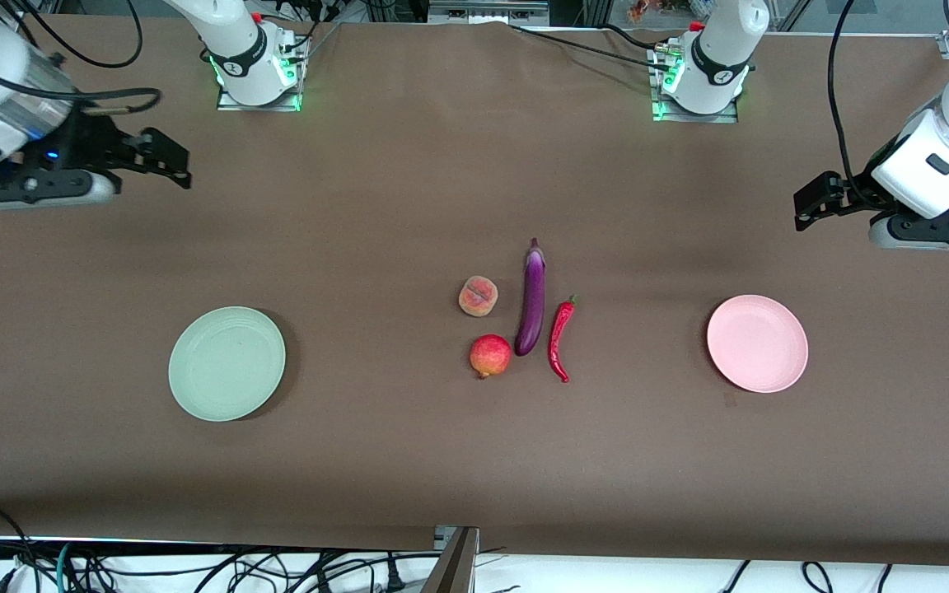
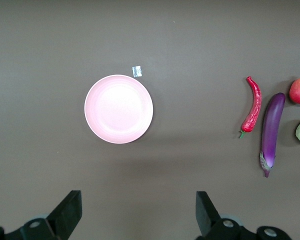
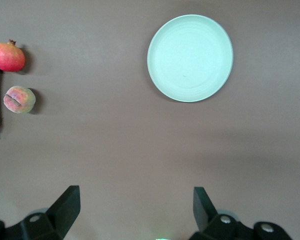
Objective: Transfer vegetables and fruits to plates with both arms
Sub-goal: 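Reach the right gripper down and grasp the peach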
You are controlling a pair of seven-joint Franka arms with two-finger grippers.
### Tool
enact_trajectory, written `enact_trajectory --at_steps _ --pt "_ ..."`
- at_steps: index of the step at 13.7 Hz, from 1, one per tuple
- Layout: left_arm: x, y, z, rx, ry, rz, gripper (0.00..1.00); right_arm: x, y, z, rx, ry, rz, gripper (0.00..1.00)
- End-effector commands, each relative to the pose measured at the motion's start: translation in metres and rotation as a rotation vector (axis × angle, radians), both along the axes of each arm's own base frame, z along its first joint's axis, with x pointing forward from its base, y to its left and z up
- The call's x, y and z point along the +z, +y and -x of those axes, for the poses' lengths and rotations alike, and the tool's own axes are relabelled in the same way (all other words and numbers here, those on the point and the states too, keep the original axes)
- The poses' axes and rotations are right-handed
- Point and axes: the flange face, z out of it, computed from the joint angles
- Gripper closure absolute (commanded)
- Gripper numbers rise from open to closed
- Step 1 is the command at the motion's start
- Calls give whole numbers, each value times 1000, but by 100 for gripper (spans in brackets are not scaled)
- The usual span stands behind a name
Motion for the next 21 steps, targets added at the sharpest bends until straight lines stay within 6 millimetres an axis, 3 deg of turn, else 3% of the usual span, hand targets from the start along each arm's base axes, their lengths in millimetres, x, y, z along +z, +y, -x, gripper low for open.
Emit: enact_trajectory --at_steps 1,4,7,8,10,13,16,19,21 --pt "4 -1 5 -11 -14 -21 0 -50 68 -20 -7 -7 -2 0" --pt "4 -1 5 -11 -16 -23 0 -136 180 -32 -134 -51 -20 0" --pt "3 -1 4 -11 -14 -23 0 -226 301 -21 -256 -119 -73 0" --pt "3 -1 4 -13 -14 -23 0 -254 333 -14 -273 -142 -70 0" --pt "4 -1 5 -16 -16 -23 0 -304 373 -3 -286 -200 -59 0" --pt "3 -1 5 -16 -13 -25 0 -348 386 1 -278 -240 -62 0" --pt "3 -2 5 -14 -13 -24 0 -364 391 5 -276 -248 -69 0" --pt "3 -2 5 -13 -13 -24 0 -395 400 19 -279 -267 -46 0" --pt "3 -3 5 -12 -11 -22 0 -401 397 20 -279 -268 -31 1"
